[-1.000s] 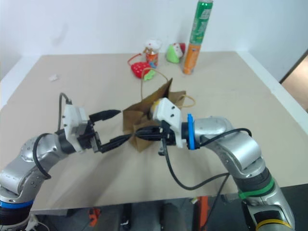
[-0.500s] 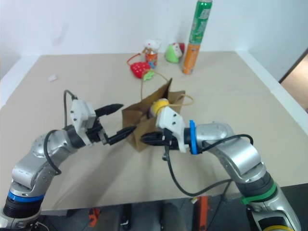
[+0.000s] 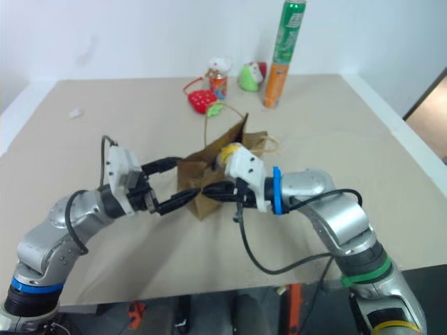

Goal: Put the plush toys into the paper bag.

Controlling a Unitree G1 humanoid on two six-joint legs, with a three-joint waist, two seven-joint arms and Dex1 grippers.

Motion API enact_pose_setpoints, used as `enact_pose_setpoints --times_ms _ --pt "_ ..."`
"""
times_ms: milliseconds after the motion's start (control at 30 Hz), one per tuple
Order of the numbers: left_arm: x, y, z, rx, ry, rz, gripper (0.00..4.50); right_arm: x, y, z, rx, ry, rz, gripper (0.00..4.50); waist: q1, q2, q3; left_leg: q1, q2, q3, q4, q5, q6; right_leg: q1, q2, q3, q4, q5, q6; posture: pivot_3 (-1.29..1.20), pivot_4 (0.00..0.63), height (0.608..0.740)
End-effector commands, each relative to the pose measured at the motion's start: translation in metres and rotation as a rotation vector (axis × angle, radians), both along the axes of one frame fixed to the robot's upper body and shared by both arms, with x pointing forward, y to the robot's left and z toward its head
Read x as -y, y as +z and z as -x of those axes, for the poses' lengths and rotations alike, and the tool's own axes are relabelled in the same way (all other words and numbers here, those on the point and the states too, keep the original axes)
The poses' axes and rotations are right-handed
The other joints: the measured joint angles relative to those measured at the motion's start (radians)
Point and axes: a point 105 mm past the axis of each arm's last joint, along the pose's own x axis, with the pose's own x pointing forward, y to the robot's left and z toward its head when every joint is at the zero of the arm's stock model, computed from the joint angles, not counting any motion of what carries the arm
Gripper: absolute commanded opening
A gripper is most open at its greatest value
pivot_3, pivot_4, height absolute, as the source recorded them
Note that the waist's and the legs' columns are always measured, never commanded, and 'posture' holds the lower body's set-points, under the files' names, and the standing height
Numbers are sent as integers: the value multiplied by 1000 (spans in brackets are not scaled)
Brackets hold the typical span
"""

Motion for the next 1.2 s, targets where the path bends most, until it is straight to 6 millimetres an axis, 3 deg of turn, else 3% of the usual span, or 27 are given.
enact_pose_setpoints --times_ms 33,167,567,800,867,967,1067,1100,1167,1200 --pt "0 3 -2 40 16 -50 4500 -16 17 -3 61 50 -44 67 0 0 0 0 0 0 0 0 0 0 0 0 0 0 0 0 150 740" --pt "-5 -1 -16 40 108 -58 4500 -17 15 -4 60 55 -40 67 0 0 0 0 0 0 0 0 0 0 0 0 0 0 0 0 150 740" --pt "10 4 -16 -16 19 32 4500 -15 10 -1 48 42 -29 67 0 0 0 0 0 0 0 0 0 0 0 0 0 0 0 0 150 740" --pt "12 -5 -25 -29 39 -22 4500 -16 10 0 50 39 -35 67 0 0 0 0 -1 0 0 1 0 0 0 0 1 1 0 0 150 740" --pt "12 -8 -26 -31 42 -44 3981 -16 11 0 51 38 -37 0 0 0 0 0 -1 0 0 1 0 0 0 0 1 1 0 0 150 740" --pt "9 -9 -31 -32 68 -42 2539 -16 11 0 52 35 -40 0 0 0 0 0 -1 0 0 1 0 0 0 0 1 1 0 0 150 740" --pt "10 -6 -33 -27 71 -33 1549 -16 12 0 51 36 -43 0 0 0 0 0 -1 0 0 1 0 0 0 -1 1 1 0 0 150 740" --pt "10 -6 -34 -25 73 -31 841 -16 12 1 51 38 -44 0 0 0 0 0 0 0 0 1 0 0 0 -1 1 1 0 0 150 740" --pt "10 -3 -36 -20 74 -22 519 -14 12 1 50 38 -45 0 0 0 0 0 0 0 0 1 0 0 0 -1 1 1 0 0 150 740" --pt "10 -2 -36 -18 74 -19 125 -14 12 1 50 37 -45 0 0 0 0 0 0 0 0 1 0 0 0 0 1 1 0 0 150 740"
